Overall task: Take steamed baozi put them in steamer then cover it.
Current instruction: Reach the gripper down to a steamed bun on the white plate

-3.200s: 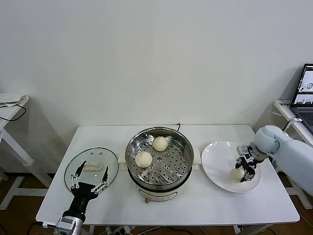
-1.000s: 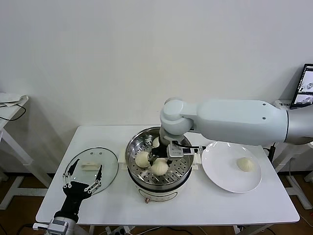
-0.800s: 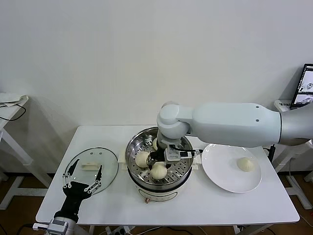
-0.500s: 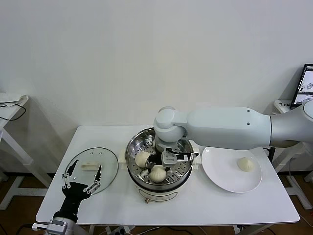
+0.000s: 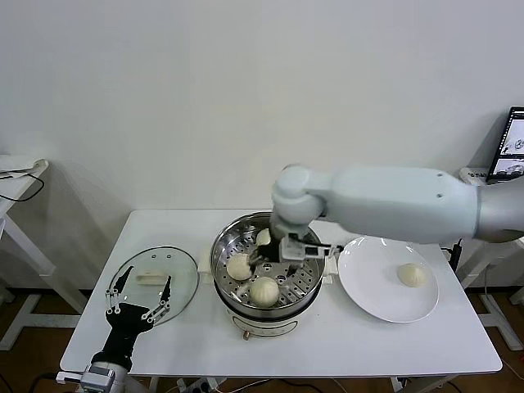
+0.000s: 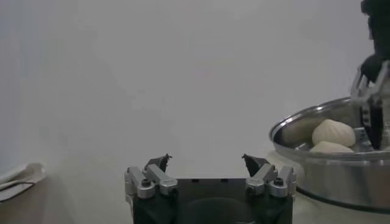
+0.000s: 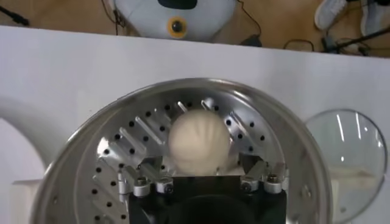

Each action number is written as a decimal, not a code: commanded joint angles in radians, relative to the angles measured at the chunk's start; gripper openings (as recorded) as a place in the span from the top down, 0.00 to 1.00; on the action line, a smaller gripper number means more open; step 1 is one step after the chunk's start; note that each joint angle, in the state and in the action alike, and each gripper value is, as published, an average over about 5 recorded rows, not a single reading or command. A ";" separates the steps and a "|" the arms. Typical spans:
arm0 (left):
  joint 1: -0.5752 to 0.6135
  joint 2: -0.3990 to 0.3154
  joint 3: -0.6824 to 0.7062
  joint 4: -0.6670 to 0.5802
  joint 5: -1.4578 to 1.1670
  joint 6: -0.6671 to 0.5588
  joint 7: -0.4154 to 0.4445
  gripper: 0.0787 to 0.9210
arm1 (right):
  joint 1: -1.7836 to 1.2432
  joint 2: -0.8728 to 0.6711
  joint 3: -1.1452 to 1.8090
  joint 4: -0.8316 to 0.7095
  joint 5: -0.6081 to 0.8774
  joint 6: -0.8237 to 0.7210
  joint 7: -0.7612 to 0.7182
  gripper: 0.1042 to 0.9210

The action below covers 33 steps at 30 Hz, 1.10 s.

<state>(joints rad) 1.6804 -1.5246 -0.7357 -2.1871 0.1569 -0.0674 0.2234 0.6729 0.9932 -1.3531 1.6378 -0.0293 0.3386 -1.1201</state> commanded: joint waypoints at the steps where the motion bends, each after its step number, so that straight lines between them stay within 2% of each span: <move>1: 0.002 0.001 0.010 -0.003 0.008 -0.002 0.000 0.12 | 0.071 -0.316 0.018 -0.013 0.251 -0.350 -0.124 0.12; 7: 0.006 0.001 0.023 -0.001 0.019 -0.005 0.000 0.12 | -0.071 -0.448 0.117 -0.111 0.158 -0.501 -0.174 0.12; 14: 0.007 -0.001 0.037 -0.002 0.027 -0.009 -0.002 0.12 | -0.346 -0.505 0.367 -0.271 -0.044 -0.514 -0.219 0.12; 24: 0.006 -0.001 0.044 0.001 0.034 -0.007 -0.006 0.12 | -0.698 -0.453 0.749 -0.493 -0.295 -0.457 -0.211 0.12; 33: 0.011 -0.006 0.053 -0.002 0.042 -0.006 -0.010 0.12 | -0.820 -0.366 0.896 -0.600 -0.388 -0.429 -0.175 0.12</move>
<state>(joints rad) 1.6893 -1.5302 -0.6854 -2.1889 0.1972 -0.0745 0.2148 0.0730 0.5924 -0.7012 1.1940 -0.2673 -0.0908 -1.3032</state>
